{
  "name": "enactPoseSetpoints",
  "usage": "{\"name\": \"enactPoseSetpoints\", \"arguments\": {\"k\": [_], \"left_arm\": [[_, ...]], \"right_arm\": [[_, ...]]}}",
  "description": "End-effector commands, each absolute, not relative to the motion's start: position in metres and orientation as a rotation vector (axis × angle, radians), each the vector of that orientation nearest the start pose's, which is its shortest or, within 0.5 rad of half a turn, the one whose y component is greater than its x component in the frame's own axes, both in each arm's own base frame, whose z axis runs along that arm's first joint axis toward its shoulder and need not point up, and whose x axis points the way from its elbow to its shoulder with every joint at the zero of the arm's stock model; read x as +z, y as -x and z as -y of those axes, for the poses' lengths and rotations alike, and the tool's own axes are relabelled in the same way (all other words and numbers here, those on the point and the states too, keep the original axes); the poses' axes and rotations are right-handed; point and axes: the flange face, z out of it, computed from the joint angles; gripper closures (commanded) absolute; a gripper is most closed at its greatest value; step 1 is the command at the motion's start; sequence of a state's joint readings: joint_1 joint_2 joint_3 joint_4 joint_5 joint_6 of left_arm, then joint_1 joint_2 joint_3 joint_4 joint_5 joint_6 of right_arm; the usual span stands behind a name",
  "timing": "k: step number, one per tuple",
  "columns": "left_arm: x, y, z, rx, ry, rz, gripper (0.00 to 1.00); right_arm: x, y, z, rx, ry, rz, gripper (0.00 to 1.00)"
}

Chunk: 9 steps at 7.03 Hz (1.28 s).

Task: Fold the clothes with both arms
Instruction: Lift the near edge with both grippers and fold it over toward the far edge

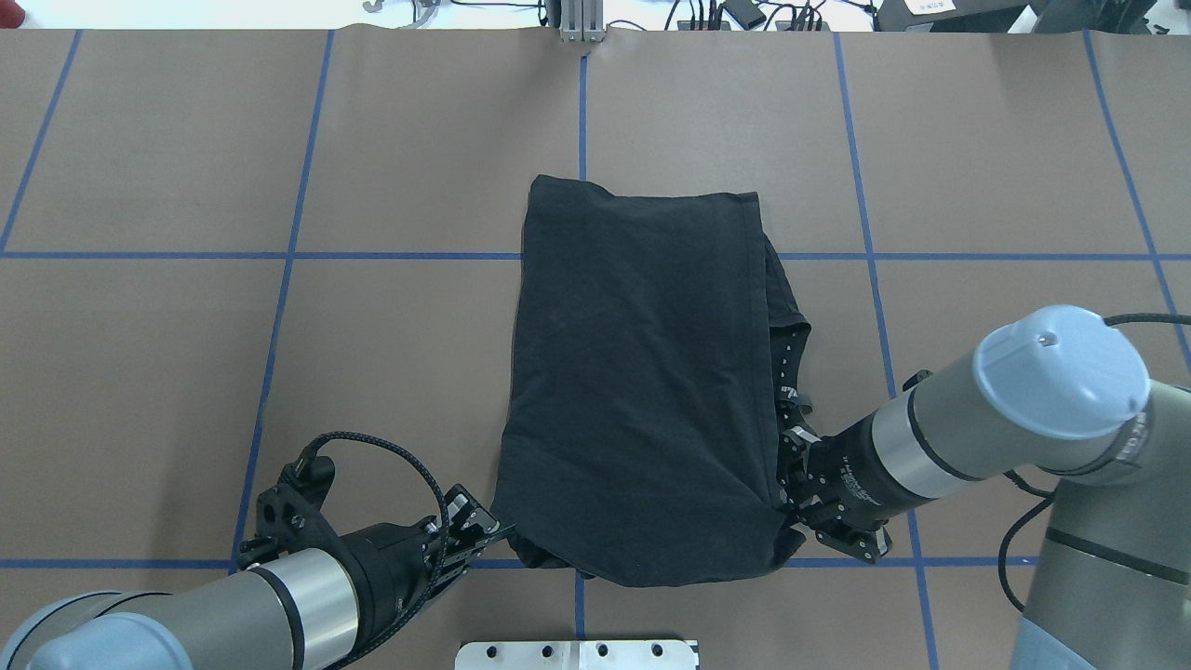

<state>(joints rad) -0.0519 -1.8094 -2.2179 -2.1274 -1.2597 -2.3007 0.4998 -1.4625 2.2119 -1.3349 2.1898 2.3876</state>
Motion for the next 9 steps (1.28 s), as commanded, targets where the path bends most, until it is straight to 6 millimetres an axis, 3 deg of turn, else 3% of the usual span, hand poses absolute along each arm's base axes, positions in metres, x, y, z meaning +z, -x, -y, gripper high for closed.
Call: {"name": "enactPoseSetpoints", "arguments": {"k": [1,2,3,5,7,8,9], "left_arm": [[0.156,-0.438,0.225,-0.883,0.206,-1.512,1.00],[0.147,-0.436,0.262,-0.893,0.200,-1.497,1.00],[0.144,-0.446,0.299,-0.872,0.154,-1.472,1.00],[0.159,-0.445,0.355,-0.929,0.077,-1.432,1.00],[0.147,-0.470,0.426,-0.957,0.006,-1.393,1.00],[0.150,-0.479,0.463,-0.947,-0.021,-1.382,1.00],[0.176,-0.507,0.501,-0.913,-0.067,-1.330,1.00]], "right_arm": [[0.289,0.357,0.320,0.935,0.723,0.880,1.00],[0.291,0.360,0.345,0.974,0.712,0.884,1.00],[0.286,0.360,0.385,1.023,0.705,0.903,1.00],[0.296,0.354,0.451,1.015,0.685,0.910,1.00],[0.301,0.369,0.515,1.028,0.640,0.900,1.00],[0.315,0.380,0.547,1.008,0.604,0.877,1.00],[0.335,0.392,0.597,0.981,0.559,0.841,1.00]]}}
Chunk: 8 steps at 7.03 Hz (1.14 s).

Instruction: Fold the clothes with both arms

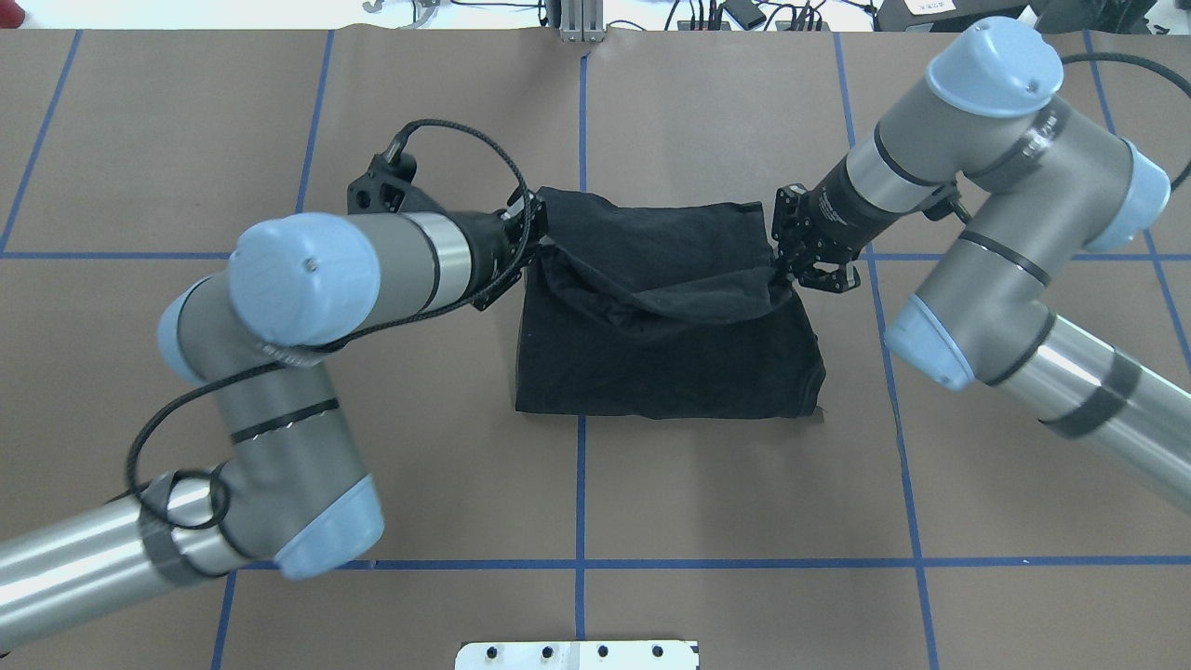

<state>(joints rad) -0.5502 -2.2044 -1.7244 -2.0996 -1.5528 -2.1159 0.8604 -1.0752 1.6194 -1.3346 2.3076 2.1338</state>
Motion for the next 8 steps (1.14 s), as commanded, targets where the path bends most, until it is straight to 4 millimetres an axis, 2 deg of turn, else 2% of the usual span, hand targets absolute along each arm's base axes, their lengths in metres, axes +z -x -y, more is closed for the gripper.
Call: {"name": "enactPoseSetpoints", "arguments": {"k": [1,2,3,4,5,7,8], "left_arm": [[0.196,-0.529,0.551,-0.901,-0.128,-1.316,0.07],[0.198,-0.540,0.585,-0.902,-0.166,-1.290,0.00],[0.201,-0.530,0.596,-0.882,-0.204,-1.285,0.00],[0.200,-0.525,0.600,-0.882,-0.211,-1.289,0.00],[0.199,-0.522,0.601,-0.881,-0.214,-1.295,0.00],[0.191,-0.503,0.599,-0.770,-0.219,-1.316,0.00],[0.207,-0.472,0.589,-0.683,-0.251,-1.313,0.00]], "right_arm": [[0.348,0.407,0.651,0.994,0.534,0.787,0.01],[0.330,0.422,0.682,0.906,0.469,0.786,0.00],[0.319,0.410,0.695,0.909,0.447,0.806,0.00],[0.301,0.394,0.708,0.912,0.425,0.828,0.00],[0.300,0.389,0.711,0.918,0.420,0.830,0.00],[0.314,0.379,0.715,0.859,0.355,0.823,0.00],[0.327,0.352,0.722,0.816,0.298,0.829,0.00]]}}
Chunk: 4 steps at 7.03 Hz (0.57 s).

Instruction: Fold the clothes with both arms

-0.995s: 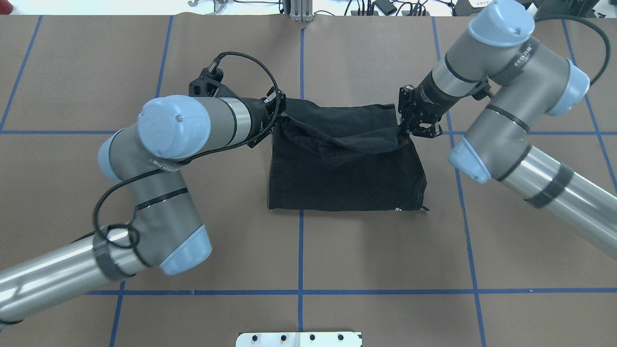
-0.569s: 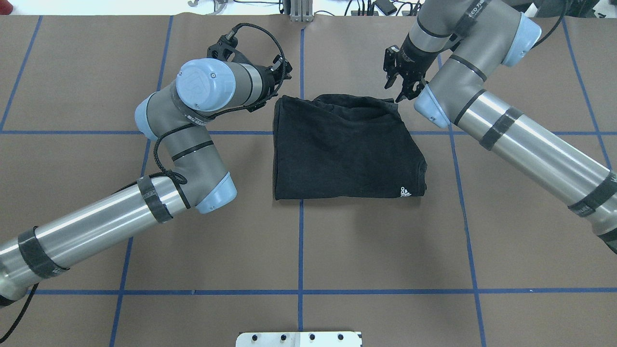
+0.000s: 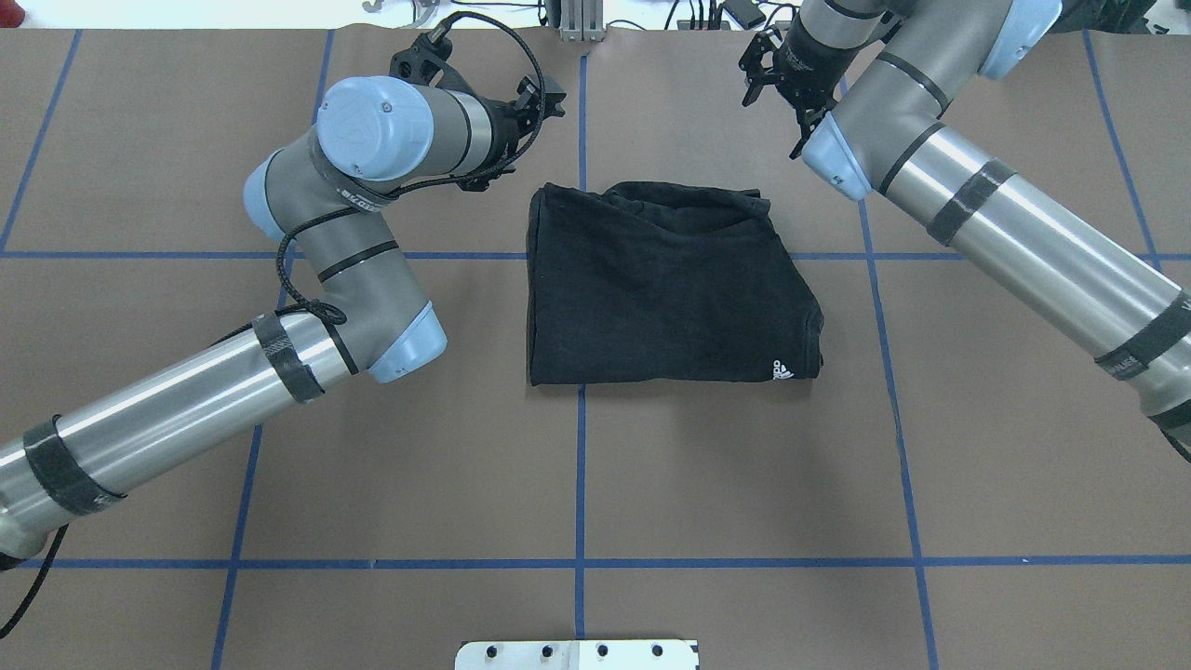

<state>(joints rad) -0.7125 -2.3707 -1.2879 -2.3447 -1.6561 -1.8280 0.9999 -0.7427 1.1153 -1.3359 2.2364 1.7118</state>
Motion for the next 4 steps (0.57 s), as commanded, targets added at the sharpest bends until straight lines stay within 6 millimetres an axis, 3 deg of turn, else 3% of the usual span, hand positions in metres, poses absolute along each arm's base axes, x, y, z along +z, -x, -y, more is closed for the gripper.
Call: {"name": "enactPoseSetpoints", "arguments": {"k": [1,4], "left_arm": [[0.235,-0.430,0.570,-0.576,-0.334,-1.288,0.00],[0.324,-0.312,0.500,-0.282,-0.554,-1.131,0.00]], "right_arm": [[0.361,0.319,0.720,0.733,0.233,0.819,0.00],[0.467,0.199,0.691,0.476,0.067,0.783,0.00]]}}
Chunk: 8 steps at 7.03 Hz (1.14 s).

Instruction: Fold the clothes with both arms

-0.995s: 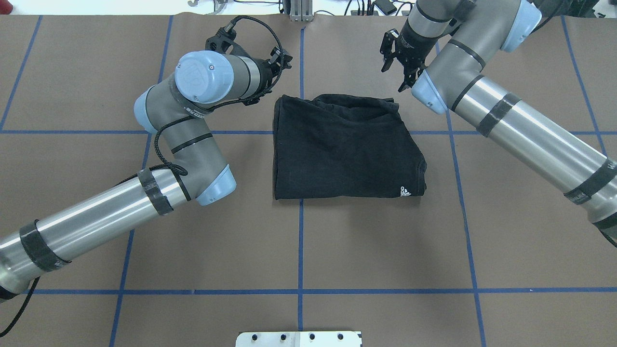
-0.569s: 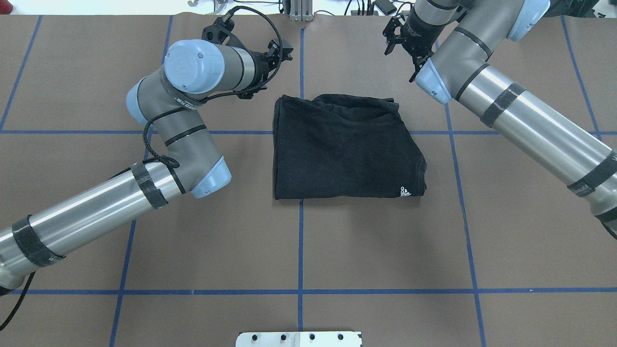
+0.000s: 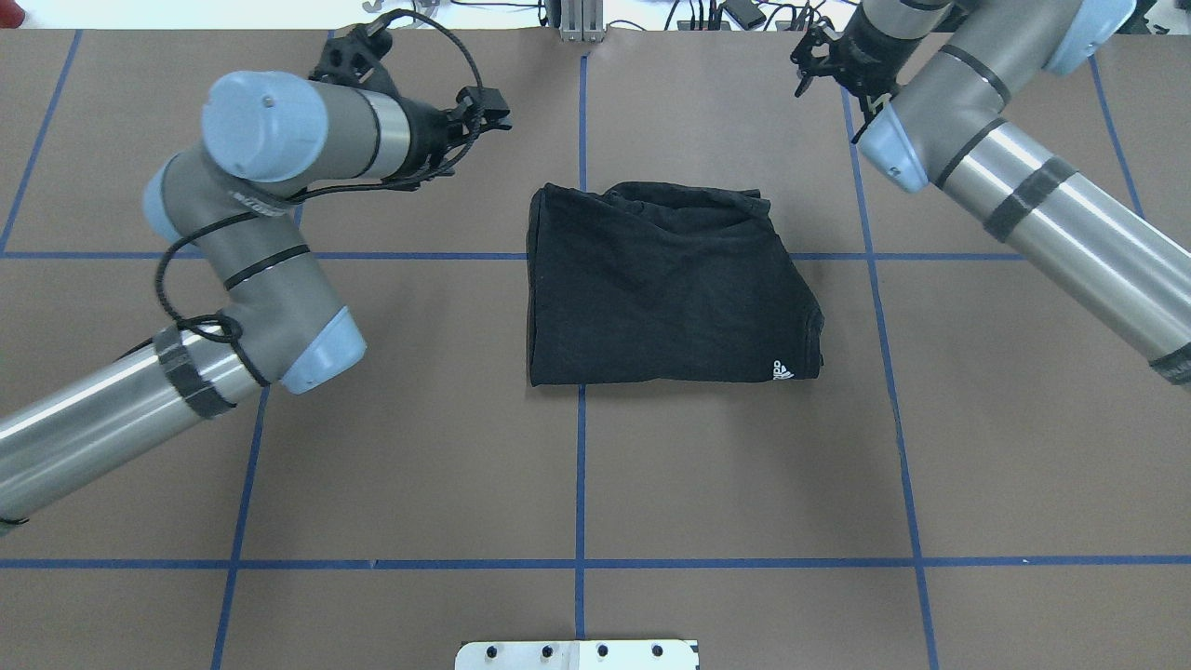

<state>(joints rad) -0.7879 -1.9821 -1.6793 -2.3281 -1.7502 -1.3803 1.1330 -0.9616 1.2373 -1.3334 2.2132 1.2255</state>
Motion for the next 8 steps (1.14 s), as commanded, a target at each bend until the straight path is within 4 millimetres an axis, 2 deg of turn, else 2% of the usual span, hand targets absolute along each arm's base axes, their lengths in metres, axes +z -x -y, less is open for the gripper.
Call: {"name": "enactPoseSetpoints", "arguments": {"k": [1,2,3,4,5,6,7,8], "left_arm": [[0.358,-0.260,0.483,-0.139,-0.607,-1.050,0.00],[0.394,-0.195,0.471,0.045,-0.643,-0.970,0.00],[0.435,-0.135,0.468,0.196,-0.685,-0.872,0.00],[0.475,-0.084,0.461,0.282,-0.678,-0.794,0.00],[0.500,-0.041,0.454,0.329,-0.640,-0.757,0.00],[0.518,-0.005,0.450,0.364,-0.608,-0.715,0.00],[0.534,0.026,0.450,0.377,-0.576,-0.661,0.00],[0.543,0.039,0.448,0.405,-0.572,-0.638,0.00]], "right_arm": [[0.498,0.156,0.675,0.397,0.024,0.774,0.00],[0.528,0.120,0.651,0.335,-0.008,0.760,0.00],[0.551,0.078,0.629,0.289,-0.041,0.751,0.00],[0.582,0.040,0.596,0.234,-0.062,0.732,0.00],[0.613,0.010,0.558,0.191,-0.068,0.723,0.00],[0.635,-0.014,0.522,0.159,-0.069,0.716,0.00],[0.651,-0.031,0.498,0.151,-0.065,0.718,0.00],[0.656,-0.037,0.485,0.129,-0.057,0.773,0.00]]}}
